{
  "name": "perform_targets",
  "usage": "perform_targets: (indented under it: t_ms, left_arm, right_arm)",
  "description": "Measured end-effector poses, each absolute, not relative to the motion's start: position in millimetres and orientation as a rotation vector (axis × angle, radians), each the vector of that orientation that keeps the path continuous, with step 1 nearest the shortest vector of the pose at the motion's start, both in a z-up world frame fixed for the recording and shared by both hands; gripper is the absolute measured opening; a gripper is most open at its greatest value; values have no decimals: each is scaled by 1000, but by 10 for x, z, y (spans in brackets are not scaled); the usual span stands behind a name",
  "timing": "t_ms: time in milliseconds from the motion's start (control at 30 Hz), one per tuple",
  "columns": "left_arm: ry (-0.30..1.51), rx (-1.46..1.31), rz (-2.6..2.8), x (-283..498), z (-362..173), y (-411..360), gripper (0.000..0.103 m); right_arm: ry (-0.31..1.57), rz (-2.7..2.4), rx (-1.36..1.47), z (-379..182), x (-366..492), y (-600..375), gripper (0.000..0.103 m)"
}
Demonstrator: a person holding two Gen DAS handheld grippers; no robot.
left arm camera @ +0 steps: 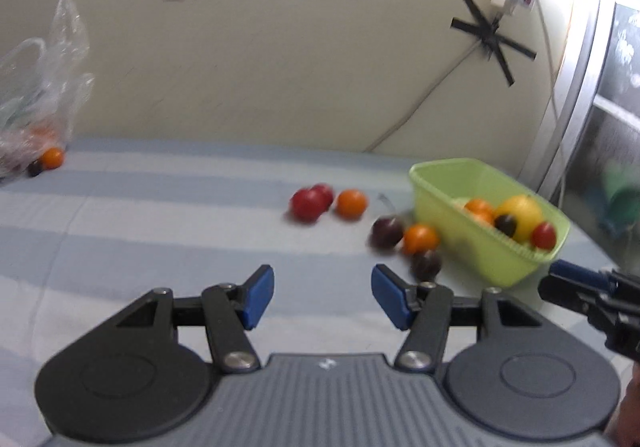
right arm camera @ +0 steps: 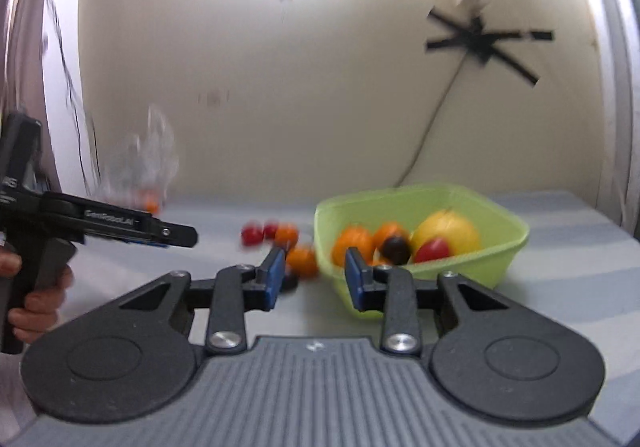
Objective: Organize fruits
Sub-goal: 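Open both tools over the basket to drop the plum and tangerine, then grasp a dark plum with the right tool while the left tool grasps a stemmed dark cherry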
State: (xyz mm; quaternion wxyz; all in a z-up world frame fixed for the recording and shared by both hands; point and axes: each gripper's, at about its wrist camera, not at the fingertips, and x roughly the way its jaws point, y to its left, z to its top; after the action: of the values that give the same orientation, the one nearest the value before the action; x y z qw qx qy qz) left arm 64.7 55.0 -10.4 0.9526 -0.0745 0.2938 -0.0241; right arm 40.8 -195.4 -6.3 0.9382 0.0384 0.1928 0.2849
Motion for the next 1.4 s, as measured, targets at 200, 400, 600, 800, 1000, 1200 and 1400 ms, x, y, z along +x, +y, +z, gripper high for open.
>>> perform_targets:
  t_ms: [200, 400, 600, 800, 1000, 1200, 1400]
  left_arm:
    - [569, -158, -46, 593, -134, 685, 55]
    - [604, -193, -70, 667, -280, 801, 55]
    - [596, -95, -264, 1020, -159, 678, 55]
    - [624, -67, -456, 1488, -163, 567, 54]
    - [682, -140, -580, 1840, -285, 562, 42]
    - [715, -205, -597, 2004, -360, 605, 42]
    - [699, -231, -555, 2065, -347, 549, 32]
  right_arm:
    - [498, 628, 58, -114, 484, -1593, 36]
    - [543, 609, 15, -189, 478, -1345, 37]
    - [575, 533, 10, -235, 602, -1214, 37]
    - [591, 485, -12, -258, 809, -1019, 37]
    - [622, 454, -27, -308, 954, -886, 37]
    - [641, 440, -20, -321, 1012, -869, 36]
    - [642, 420, -28, -329, 1056, -820, 28]
